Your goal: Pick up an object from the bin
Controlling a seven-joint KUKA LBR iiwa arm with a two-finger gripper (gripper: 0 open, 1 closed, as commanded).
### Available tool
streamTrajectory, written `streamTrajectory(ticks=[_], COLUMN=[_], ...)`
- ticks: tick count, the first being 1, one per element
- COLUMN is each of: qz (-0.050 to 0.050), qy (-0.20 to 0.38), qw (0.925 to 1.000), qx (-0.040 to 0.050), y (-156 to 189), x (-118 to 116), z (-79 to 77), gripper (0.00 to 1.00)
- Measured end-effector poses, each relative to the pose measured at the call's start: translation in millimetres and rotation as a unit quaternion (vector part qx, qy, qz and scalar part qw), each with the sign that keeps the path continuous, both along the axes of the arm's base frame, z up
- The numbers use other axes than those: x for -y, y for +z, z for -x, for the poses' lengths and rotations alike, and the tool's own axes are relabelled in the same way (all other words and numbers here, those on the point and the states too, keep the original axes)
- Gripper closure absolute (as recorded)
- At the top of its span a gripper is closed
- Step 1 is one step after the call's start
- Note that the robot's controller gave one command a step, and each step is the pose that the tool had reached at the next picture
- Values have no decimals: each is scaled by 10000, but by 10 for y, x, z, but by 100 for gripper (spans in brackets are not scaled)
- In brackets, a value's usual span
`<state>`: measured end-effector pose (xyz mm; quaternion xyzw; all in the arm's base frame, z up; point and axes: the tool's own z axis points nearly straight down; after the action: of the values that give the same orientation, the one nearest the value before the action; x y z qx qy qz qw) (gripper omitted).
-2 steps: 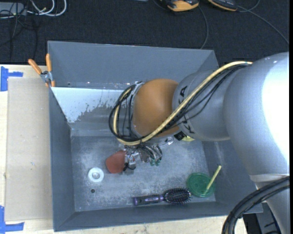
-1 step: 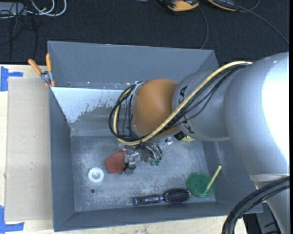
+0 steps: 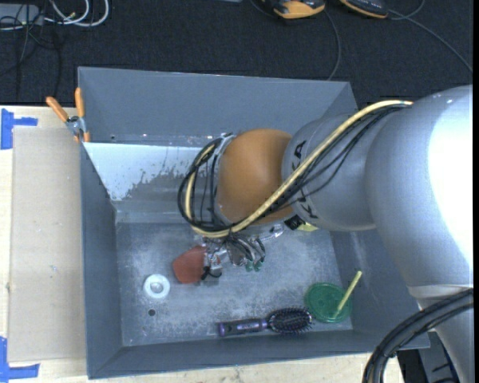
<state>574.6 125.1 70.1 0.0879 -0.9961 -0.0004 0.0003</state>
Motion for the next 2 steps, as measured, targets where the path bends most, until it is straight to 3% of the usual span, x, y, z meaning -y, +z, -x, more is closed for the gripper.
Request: streamTrajectory(ticks=[2], qz=[15], qy=[-2], qw=[10000], qx=[-69], y=[209], x=[7], z=[40], gripper=[100])
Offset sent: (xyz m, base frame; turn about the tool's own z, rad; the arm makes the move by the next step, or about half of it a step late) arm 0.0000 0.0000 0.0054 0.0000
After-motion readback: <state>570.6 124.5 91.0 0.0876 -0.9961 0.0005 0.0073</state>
